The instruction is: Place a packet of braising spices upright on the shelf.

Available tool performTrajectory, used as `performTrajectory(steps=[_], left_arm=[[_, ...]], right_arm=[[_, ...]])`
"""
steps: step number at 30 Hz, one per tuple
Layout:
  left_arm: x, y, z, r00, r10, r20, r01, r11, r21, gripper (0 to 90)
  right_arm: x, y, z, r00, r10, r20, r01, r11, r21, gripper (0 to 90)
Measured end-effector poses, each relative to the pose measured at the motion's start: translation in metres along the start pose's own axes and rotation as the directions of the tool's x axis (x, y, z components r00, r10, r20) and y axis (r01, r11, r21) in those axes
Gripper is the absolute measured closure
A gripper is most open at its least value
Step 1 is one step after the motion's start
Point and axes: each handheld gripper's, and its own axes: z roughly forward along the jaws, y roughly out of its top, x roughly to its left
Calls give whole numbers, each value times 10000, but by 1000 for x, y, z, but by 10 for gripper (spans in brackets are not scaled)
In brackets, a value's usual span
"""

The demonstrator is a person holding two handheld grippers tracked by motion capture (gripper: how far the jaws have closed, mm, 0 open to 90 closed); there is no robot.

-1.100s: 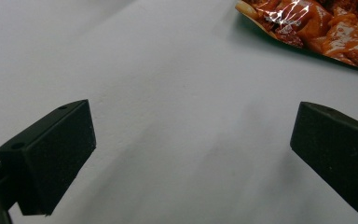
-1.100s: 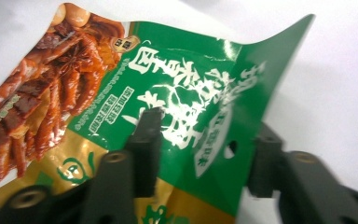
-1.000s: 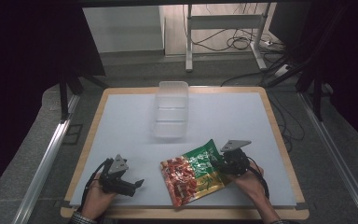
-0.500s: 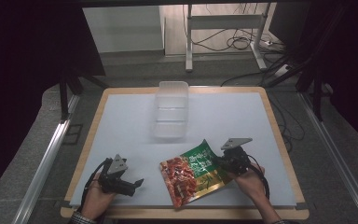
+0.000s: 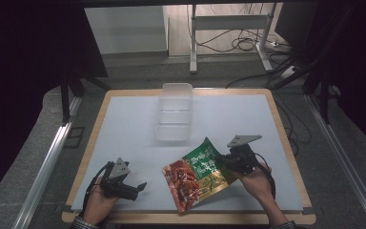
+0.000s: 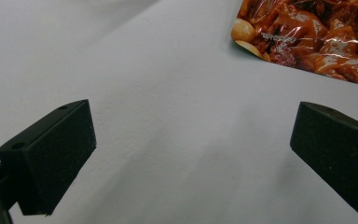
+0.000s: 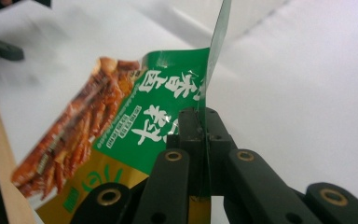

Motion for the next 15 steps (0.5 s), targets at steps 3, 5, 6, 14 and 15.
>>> performTrajectory(steps=[3, 5, 6, 14, 15], left_arm=[[0, 0, 0, 10000, 62, -20, -62, 10000, 45, 2], [0, 0, 0, 10000, 44, -21, -43, 10000, 32, 1], [-1, 0, 0, 10000, 0, -17, 0, 10000, 7, 2], [-1, 0, 0, 10000, 15, -38, -15, 10000, -28, 1], [0, 0, -1, 10000, 73, -33, -73, 10000, 1, 1]], right_arm=[[1, 6, -4, 9999, 90, -142, -94, 9995, -307, 887], [3, 10, -6, 9998, 89, -186, -96, 9992, -386, 888], [4, 15, -8, 9996, 88, -285, -102, 9988, -488, 888], [12, 39, -16, 9980, -172, -601, 128, 9973, -723, 890], [12, 39, -16, 9980, -172, -601, 128, 9973, -723, 890]])
